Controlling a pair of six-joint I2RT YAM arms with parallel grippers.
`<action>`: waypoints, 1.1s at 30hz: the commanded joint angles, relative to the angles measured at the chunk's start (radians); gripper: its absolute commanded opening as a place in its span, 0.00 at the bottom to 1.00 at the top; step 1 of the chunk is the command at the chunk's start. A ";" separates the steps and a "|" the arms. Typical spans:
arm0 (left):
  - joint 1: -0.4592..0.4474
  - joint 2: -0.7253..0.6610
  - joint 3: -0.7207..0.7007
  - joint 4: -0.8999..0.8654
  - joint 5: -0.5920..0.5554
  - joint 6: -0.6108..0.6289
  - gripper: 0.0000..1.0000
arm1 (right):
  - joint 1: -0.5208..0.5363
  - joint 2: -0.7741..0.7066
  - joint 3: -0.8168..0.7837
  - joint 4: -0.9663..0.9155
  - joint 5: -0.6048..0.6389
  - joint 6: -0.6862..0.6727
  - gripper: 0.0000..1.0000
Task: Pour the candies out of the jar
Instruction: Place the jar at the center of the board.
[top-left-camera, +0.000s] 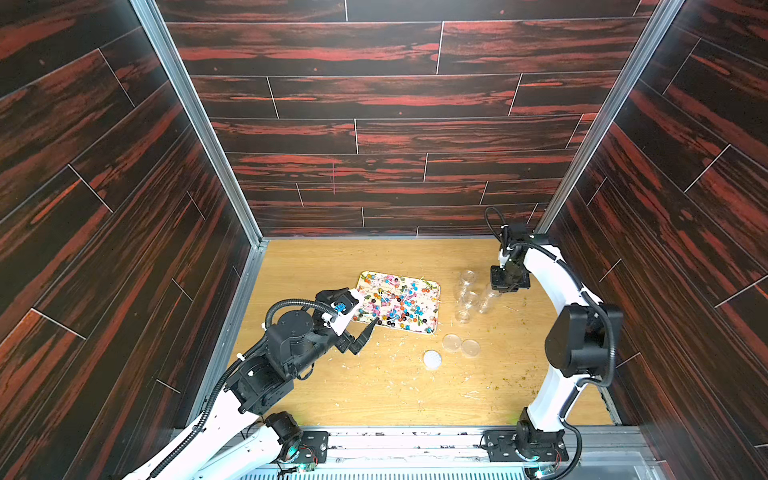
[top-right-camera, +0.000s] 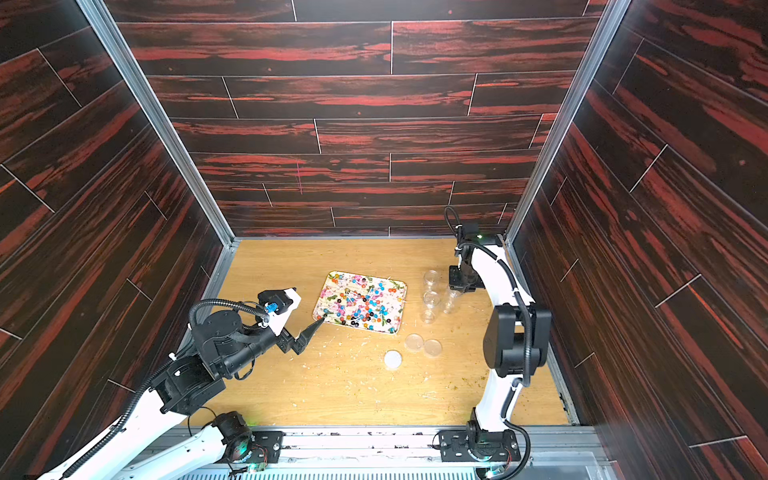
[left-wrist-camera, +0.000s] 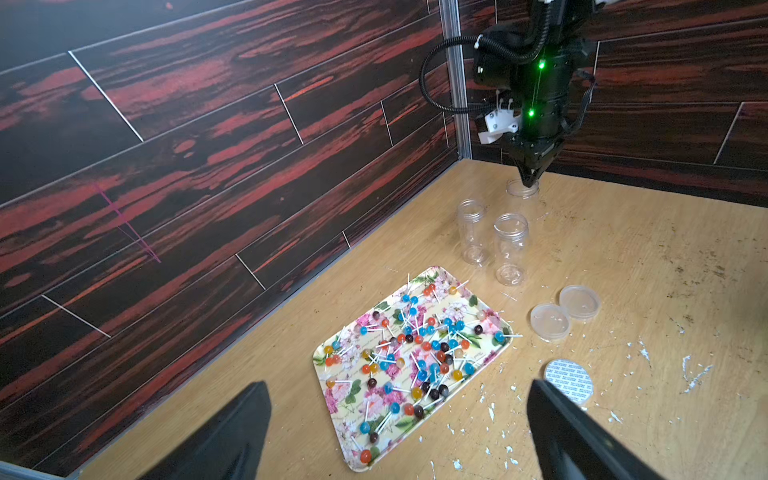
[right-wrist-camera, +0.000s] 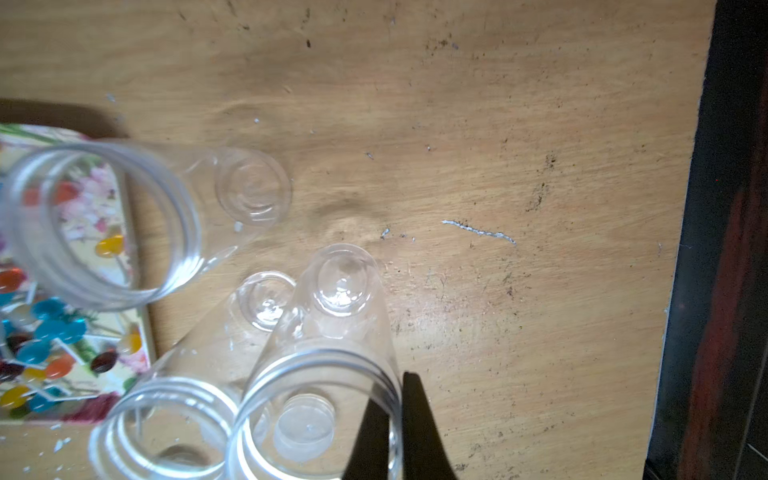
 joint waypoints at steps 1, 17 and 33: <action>0.004 -0.015 -0.015 0.021 -0.006 -0.011 1.00 | -0.004 0.038 0.044 -0.015 0.024 -0.008 0.02; 0.003 -0.015 -0.018 0.020 -0.033 -0.009 1.00 | -0.004 0.128 0.090 -0.018 0.020 -0.013 0.10; 0.003 -0.011 -0.017 0.020 -0.048 -0.011 1.00 | -0.005 0.063 0.269 -0.105 0.035 -0.017 0.34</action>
